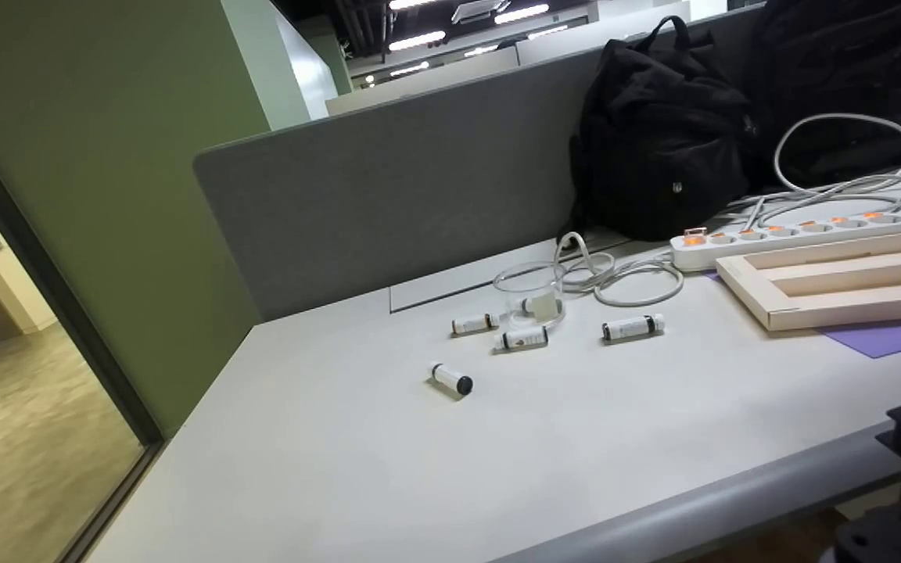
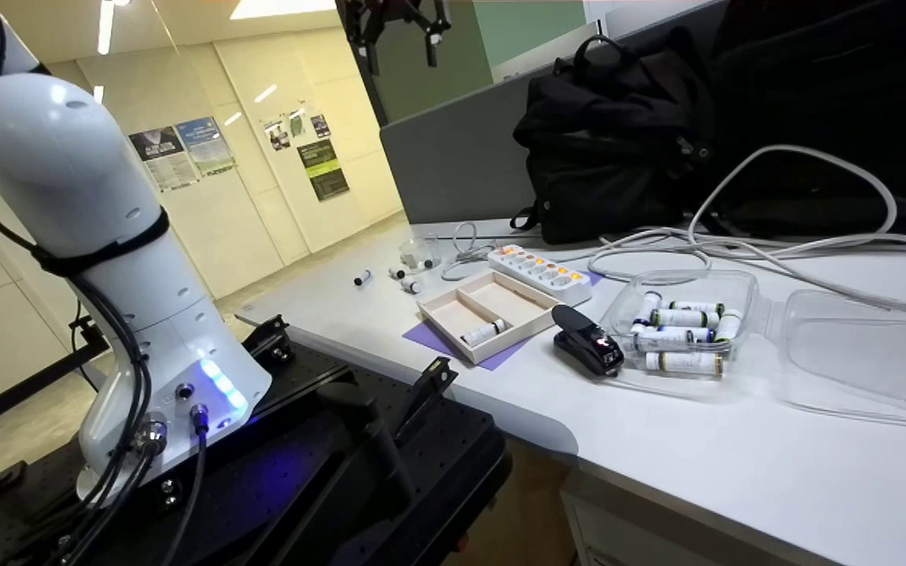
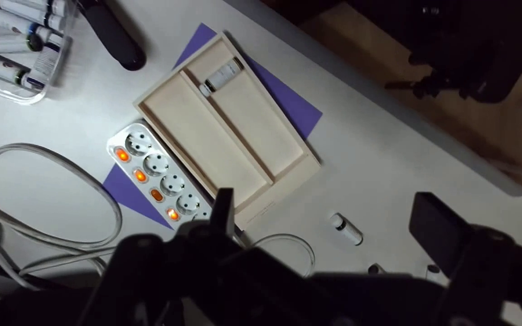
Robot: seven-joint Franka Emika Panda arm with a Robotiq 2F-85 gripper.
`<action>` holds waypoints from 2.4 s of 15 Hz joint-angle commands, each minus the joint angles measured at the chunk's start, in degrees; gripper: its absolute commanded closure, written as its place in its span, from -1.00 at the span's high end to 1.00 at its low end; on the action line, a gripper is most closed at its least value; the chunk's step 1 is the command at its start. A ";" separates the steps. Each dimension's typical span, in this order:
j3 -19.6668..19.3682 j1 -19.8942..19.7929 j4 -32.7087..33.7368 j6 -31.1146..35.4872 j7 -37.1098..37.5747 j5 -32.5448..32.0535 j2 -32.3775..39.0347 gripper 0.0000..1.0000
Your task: Press the top of the stapler
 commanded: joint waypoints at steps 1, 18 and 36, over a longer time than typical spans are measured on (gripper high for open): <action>-1.07 -2.63 7.95 -6.25 -8.49 -3.59 5.87 1.00; -3.56 -9.72 -15.79 27.15 -14.46 -14.83 3.23 0.05; -6.24 -16.12 -11.88 43.02 -21.55 -13.09 19.38 -0.99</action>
